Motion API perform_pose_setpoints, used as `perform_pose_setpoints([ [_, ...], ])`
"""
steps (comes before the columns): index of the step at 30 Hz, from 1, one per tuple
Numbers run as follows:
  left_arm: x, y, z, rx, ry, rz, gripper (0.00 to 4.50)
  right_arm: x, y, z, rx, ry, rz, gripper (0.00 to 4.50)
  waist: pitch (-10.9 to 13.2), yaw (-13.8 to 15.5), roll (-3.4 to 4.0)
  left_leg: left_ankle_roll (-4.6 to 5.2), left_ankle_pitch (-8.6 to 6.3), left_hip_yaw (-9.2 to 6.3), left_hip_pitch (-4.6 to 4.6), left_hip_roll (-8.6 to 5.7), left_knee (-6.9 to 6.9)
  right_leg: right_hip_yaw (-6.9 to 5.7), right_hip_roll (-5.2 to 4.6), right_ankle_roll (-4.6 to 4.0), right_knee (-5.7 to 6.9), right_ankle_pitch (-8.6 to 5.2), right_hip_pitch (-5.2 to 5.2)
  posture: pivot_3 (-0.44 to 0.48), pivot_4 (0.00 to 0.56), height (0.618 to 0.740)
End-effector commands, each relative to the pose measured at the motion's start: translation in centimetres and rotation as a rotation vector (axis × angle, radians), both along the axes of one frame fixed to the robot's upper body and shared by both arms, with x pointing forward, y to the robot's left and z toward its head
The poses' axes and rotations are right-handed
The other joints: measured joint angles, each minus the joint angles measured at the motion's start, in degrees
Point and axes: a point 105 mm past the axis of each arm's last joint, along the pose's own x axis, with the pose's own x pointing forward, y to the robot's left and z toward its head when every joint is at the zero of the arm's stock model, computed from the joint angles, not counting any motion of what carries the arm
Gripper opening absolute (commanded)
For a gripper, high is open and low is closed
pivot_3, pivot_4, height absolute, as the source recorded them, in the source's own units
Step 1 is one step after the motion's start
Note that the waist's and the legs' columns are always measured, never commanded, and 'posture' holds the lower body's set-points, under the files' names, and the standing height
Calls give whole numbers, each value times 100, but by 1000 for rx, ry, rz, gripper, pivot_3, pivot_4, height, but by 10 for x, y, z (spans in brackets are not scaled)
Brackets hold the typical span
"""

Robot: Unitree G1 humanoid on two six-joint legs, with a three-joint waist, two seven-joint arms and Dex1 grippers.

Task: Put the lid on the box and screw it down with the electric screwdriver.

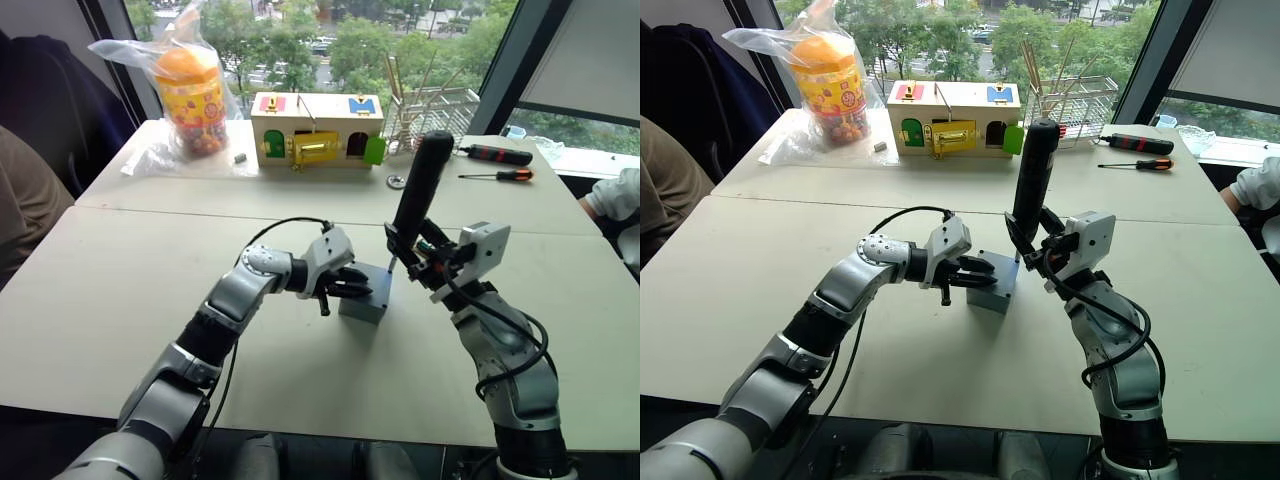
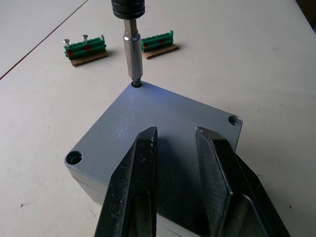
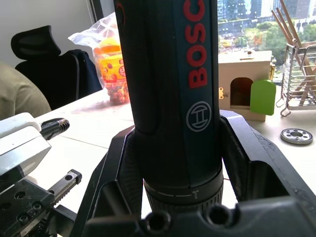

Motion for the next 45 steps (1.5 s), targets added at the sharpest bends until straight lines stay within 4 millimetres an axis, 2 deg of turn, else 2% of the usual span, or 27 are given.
perform_pose_setpoints([
  [1,1,2,-17,46,42,25,1196,2,-1,-39,-6,177,7,1822,0,0,0,0,0,0,0,0,-1,0,-1,0,-1,0,0,0,150,708],
  [2,2,1,-17,43,42,26,1196,3,-2,-37,0,172,4,1822,0,0,0,0,0,0,0,0,-2,0,-2,0,-1,0,0,0,150,708],
  [8,2,-1,-14,15,42,28,1196,6,-12,20,84,32,-24,1822,11,8,15,0,0,0,-6,0,-3,-1,-14,-2,-10,1,-3,0,150,708],
  [11,3,-3,-13,6,42,35,1196,5,-17,51,83,-16,-30,1822,45,11,54,0,0,2,-17,-4,-6,-1,-23,-2,-10,1,-15,0,150,708],
  [13,2,-4,-8,-34,44,42,1196,7,-25,85,110,-80,-55,1822,81,11,82,0,0,5,-25,-10,-6,-1,-31,-2,-10,1,-24,0,150,708],
  [15,4,-8,7,-131,40,62,1196,10,-33,109,150,-74,-69,1822,106,9,105,0,1,8,-47,-15,-6,0,-36,0,-5,4,-49,0,150,708],
  [17,7,-10,23,-206,33,83,1196,16,-43,115,115,-19,-139,1822,113,31,112,-1,3,5,-77,-19,-4,-3,-37,16,-1,14,-78,0,150,708],
  [20,7,-9,47,-280,16,97,1196,15,-54,131,117,-4,-152,1822,116,28,113,-5,5,-2,-124,-18,-4,-14,-28,20,3,15,-125,0,150,708],
  [23,8,-8,72,-334,-55,121,1196,15,-74,138,74,40,-210,1822,139,36,125,-34,22,7,-133,-20,-17,-15,-14,22,-6,14,-139,0,150,708],
  [25,-1,-4,108,-488,-91,90,1196,15,-106,134,16,130,-309,1822,157,42,122,-33,22,13,-139,-27,-18,-18,-19,23,-15,15,-141,0,150,708],
  [27,-18,-3,121,-504,-84,-5,1196,11,-134,126,-70,234,-382,1822,168,60,119,-28,20,11,-161,-37,-12,-19,-28,24,-21,15,-149,0,150,708],
  [29,-34,-5,113,-394,-92,-112,1196,3,-159,109,-133,413,-428,1822,170,64,122,-23,17,9,-175,-42,-7,-20,-29,31,-24,19,-151,0,150,708],
  [32,-41,-7,96,-252,-145,-172,1196,-15,-192,77,-172,714,-506,1822,171,37,123,-14,12,16,-169,-45,-14,-20,-29,33,-30,20,-146,0,150,708],
  [35,-43,-9,80,-168,-190,-196,1196,-30,-199,50,-146,907,-469,1822,174,32,120,-16,13,18,-164,-44,-11,-19,-28,33,-36,20,-149,0,150,708],
  [39,-47,-11,64,-111,-206,-218,1196,-40,-200,16,-91,1057,-405,1822,183,19,121,-10,11,19,-144,-31,-11,-7,-8,34,-20,21,-148,0,150,708],
  [45,-52,-11,61,-137,-181,-201,1196,-50,-207,-15,-37,1188,-407,1822,193,30,132,-3,28,13,-131,-26,-11,-2,0,32,10,21,-146,0,150,708],
])
